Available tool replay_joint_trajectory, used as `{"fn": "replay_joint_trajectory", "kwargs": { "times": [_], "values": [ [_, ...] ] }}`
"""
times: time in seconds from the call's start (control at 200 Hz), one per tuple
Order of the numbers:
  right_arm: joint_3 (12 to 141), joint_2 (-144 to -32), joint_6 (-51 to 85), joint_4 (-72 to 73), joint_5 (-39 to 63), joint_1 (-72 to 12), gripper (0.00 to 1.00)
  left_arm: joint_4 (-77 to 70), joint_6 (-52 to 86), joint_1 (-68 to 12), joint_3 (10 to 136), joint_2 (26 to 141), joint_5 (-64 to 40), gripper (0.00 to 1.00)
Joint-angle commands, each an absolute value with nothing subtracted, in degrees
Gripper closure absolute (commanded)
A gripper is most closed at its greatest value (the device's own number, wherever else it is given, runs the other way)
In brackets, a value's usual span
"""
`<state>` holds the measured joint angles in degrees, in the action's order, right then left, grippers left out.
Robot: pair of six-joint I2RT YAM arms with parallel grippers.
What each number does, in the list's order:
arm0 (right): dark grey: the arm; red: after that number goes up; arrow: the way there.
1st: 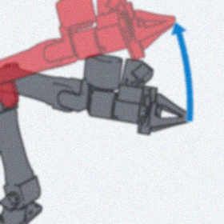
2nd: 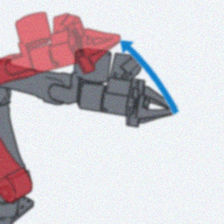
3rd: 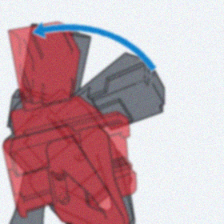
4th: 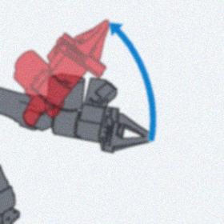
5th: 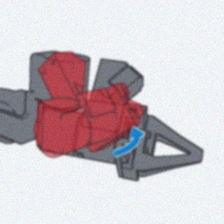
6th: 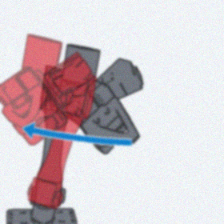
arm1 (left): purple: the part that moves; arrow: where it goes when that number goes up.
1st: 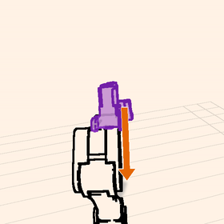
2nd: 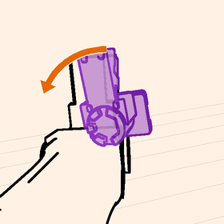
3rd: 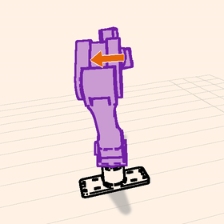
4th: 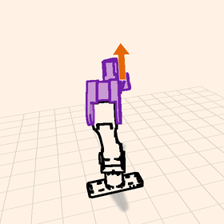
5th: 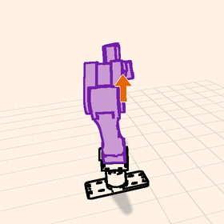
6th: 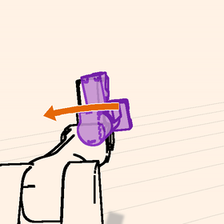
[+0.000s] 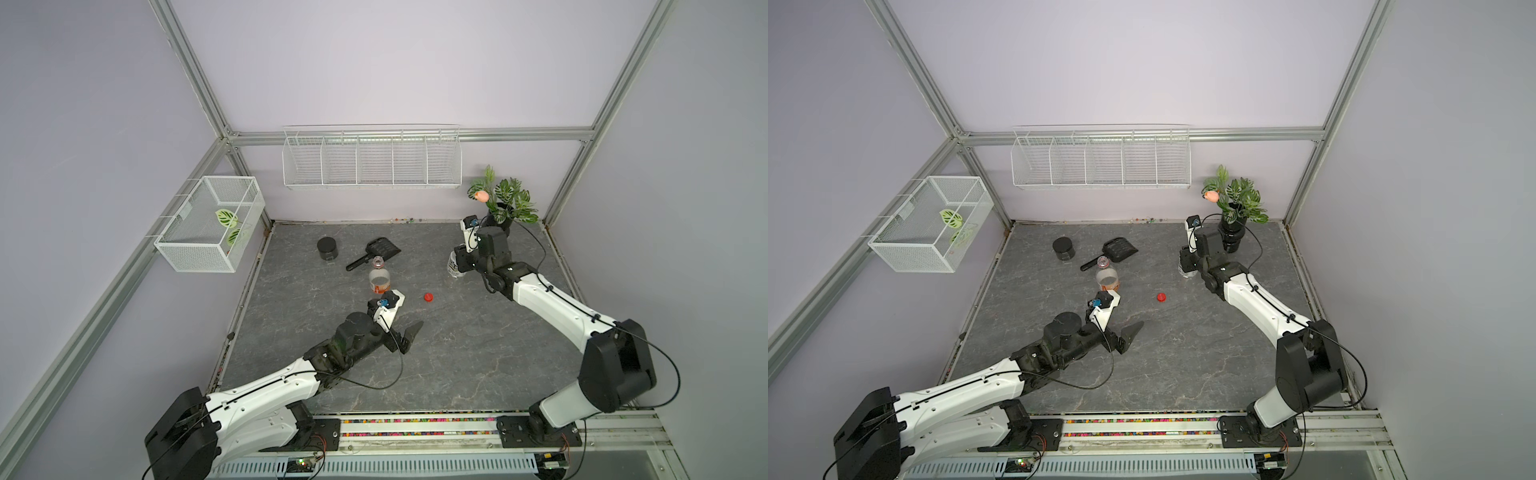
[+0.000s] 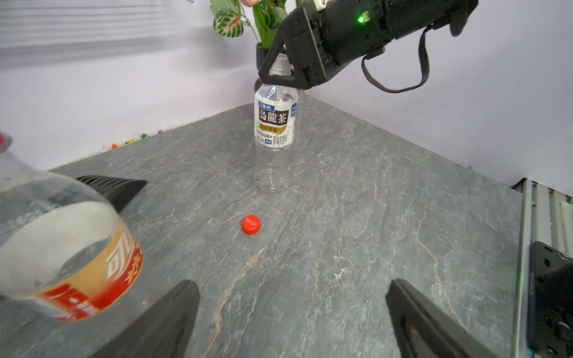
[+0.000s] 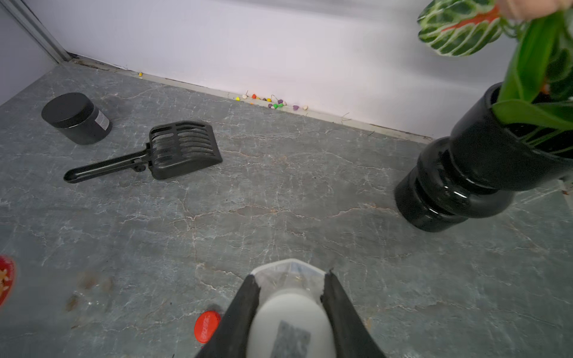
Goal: Screw on the bottle caps
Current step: Place the plastic bottle at the center of the board.
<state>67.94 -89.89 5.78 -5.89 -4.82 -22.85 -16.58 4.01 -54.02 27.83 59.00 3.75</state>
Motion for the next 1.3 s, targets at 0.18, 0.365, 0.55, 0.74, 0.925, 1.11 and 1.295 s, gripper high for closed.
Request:
{"fn": "replay_joint_trajectory", "kwargs": {
  "times": [0.18, 0.365, 0.55, 0.74, 0.925, 1.11, 1.295],
  "values": [
    [72.1, -91.8, 6.6, -11.4, -1.1, -22.9, 0.92, -12.7, 6.5, -54.0, 27.3, 56.7, 9.5, 0.00],
    [75.7, -94.6, 4.6, -16.7, -2.9, -24.8, 0.88, -11.7, 8.0, -54.1, 27.0, 55.3, 13.1, 0.00],
    [75.1, -95.8, 2.1, -16.4, -3.8, -26.3, 0.88, -11.5, 7.6, -54.0, 26.5, 54.1, 14.2, 0.00],
    [67.8, -91.6, 3.0, -9.3, -4.5, -26.3, 0.84, -11.2, 7.9, -54.0, 26.2, 54.2, 15.7, 0.00],
    [61.9, -87.8, 3.3, -4.3, -8.7, -26.3, 0.87, -11.4, 7.6, -54.0, 25.9, 54.5, 16.6, 0.00],
    [62.4, -87.2, 2.0, -6.5, -12.1, -24.1, 0.87, -11.7, 8.0, -54.0, 25.7, 55.1, 16.4, 0.00],
    [63.4, -88.7, 2.9, -8.4, -11.3, -22.8, 0.85, -12.0, 8.3, -54.0, 25.4, 55.0, 16.6, 0.00]
  ]
}}
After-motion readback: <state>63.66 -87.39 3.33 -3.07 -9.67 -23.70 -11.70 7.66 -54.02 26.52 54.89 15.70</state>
